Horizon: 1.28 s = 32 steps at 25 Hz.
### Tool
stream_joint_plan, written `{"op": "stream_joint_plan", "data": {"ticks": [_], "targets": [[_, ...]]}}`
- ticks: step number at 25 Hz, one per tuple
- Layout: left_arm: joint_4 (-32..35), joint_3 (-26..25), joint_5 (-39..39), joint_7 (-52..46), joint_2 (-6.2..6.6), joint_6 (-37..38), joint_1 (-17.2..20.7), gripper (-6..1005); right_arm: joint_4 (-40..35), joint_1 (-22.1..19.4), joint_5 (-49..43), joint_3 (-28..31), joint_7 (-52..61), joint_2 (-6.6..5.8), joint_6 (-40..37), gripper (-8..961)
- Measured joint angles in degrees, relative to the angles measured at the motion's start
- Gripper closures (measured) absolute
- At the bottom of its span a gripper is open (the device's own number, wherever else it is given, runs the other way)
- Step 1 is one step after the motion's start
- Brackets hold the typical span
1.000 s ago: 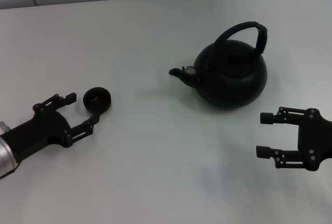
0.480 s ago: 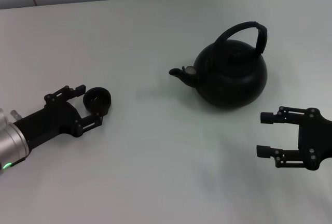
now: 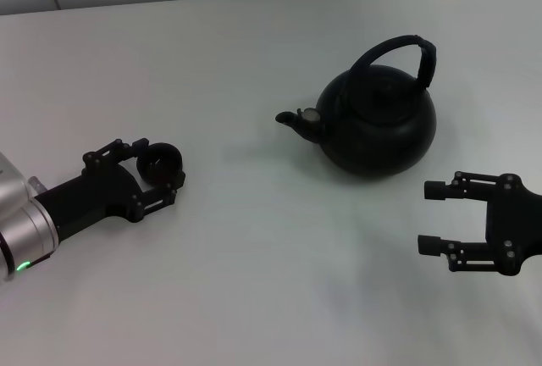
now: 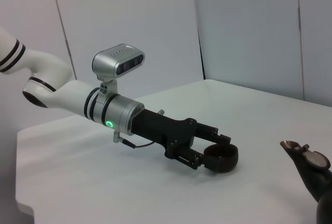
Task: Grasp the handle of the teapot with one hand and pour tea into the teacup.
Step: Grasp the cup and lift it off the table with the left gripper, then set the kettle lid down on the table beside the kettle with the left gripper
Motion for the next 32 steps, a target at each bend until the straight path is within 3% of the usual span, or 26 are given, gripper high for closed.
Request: {"op": "stream_joint_plan", "data": {"ticks": [20, 23, 32], "targets": [[0.04, -0.37, -0.03, -0.26, 0.09, 1.46, -0.46, 316, 0.0, 0.25, 0.0, 0.0, 0.1, -0.08, 0.58, 205], [-0.42, 0.14, 0.1, -1.33, 0.06, 5.73, -2.41, 316, 0.0, 0.33, 0.0, 0.0, 0.09, -0.03, 0.77, 205], [-6.53, 0.32, 0.85, 1.28, 0.0, 1.51, -7.67, 314, 0.0, 0.42, 0.0, 0.0, 0.1, 0.09, 0.77, 205]]}}
